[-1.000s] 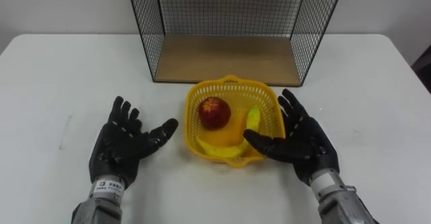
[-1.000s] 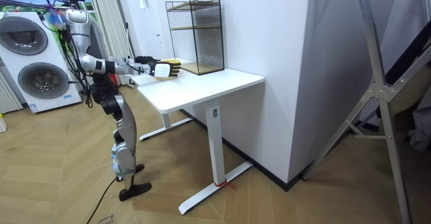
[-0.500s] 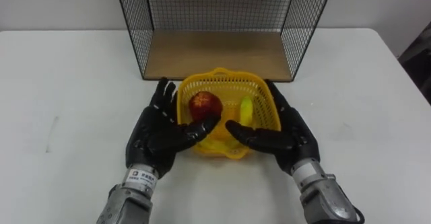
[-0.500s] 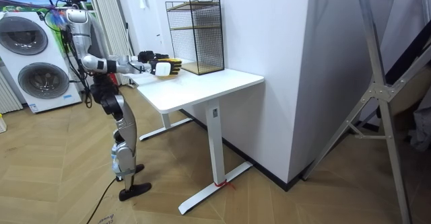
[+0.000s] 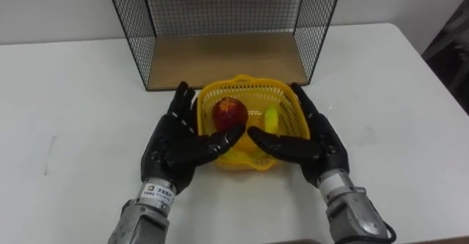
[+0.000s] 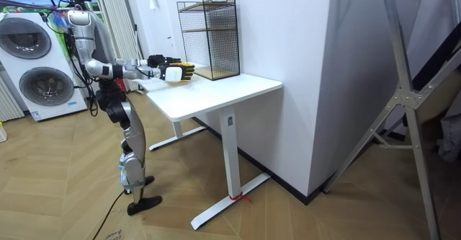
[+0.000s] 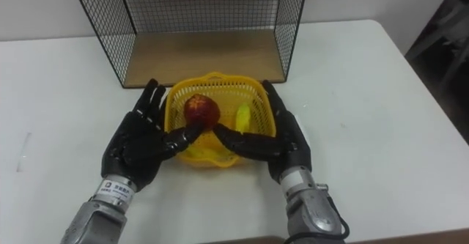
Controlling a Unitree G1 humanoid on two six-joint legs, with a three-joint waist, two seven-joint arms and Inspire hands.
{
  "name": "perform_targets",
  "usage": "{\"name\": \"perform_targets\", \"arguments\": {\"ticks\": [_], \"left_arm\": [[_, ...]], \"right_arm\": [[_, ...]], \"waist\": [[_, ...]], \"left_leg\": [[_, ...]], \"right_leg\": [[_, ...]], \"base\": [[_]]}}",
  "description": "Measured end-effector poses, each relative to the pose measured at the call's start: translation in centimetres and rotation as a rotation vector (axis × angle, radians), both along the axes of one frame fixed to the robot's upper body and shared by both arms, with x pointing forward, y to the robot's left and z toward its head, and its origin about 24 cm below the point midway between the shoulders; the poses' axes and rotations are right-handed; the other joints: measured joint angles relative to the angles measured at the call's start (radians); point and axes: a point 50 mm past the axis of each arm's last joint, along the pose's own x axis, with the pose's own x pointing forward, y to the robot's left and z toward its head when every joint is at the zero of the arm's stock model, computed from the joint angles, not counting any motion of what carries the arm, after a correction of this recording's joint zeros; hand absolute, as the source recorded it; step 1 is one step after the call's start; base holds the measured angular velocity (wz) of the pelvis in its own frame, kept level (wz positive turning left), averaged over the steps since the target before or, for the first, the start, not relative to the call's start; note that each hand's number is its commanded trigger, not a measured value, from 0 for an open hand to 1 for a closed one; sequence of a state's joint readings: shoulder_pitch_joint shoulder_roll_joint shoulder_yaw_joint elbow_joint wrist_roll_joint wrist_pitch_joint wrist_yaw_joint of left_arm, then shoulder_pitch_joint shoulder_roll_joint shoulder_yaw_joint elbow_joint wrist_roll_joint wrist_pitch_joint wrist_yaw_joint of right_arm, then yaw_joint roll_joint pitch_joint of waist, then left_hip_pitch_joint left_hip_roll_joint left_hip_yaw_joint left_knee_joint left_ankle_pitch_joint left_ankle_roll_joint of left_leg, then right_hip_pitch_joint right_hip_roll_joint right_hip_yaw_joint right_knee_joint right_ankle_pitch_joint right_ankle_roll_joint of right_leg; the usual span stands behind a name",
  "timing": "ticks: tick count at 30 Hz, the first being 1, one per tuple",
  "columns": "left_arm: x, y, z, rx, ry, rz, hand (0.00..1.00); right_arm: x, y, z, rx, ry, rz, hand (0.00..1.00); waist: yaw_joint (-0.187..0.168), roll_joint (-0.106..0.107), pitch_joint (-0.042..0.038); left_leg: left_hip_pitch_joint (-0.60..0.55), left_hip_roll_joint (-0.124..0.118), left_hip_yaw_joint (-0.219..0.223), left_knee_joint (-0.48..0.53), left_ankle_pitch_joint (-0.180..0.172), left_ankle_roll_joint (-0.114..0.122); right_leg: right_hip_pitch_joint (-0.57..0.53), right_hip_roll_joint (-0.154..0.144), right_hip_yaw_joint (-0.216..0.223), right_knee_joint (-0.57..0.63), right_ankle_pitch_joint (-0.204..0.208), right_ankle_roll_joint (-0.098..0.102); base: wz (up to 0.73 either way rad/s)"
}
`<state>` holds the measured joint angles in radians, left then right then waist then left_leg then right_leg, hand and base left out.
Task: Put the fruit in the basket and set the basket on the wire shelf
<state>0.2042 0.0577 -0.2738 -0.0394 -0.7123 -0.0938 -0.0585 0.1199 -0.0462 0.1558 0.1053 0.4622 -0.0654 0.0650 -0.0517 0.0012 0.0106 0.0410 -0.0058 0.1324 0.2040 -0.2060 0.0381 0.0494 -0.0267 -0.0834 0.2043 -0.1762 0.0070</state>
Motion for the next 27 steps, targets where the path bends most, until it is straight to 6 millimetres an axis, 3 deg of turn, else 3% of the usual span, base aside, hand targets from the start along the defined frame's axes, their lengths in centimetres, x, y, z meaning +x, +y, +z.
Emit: {"name": "perform_targets", "arguments": {"ticks": [8,17,27], "left_arm": [[0.0,0.0,0.1,0.008,-0.007,0.002,0.00],[0.4,0.2,0.5,0.012,-0.026,0.034,0.00],[2.2,-0.1,2.9,-0.001,-0.125,0.070,0.00]], "right_arm": [[0.1,0.1,0.1,-0.021,-0.014,0.003,0.00],[0.2,0.6,0.3,0.031,-0.018,0.012,0.00],[1.4,1.0,3.2,0.073,-0.123,-0.025,0.00]], "waist": [[0.000,-0.003,0.0005],[0.007,-0.031,0.0011],[0.032,-0.013,-0.0034]], "left_leg": [[0.003,0.000,0.000,0.000,0.000,0.000],[-0.017,0.000,0.000,0.004,0.000,0.000],[-0.012,0.000,0.002,0.009,0.000,0.000]], "right_leg": [[0.001,0.000,-0.002,0.001,0.000,0.000],[-0.018,0.000,-0.003,0.001,0.001,-0.001],[-0.013,-0.001,-0.003,0.000,0.001,-0.001]], "base": [[0.00],[0.00],[0.00]]}}
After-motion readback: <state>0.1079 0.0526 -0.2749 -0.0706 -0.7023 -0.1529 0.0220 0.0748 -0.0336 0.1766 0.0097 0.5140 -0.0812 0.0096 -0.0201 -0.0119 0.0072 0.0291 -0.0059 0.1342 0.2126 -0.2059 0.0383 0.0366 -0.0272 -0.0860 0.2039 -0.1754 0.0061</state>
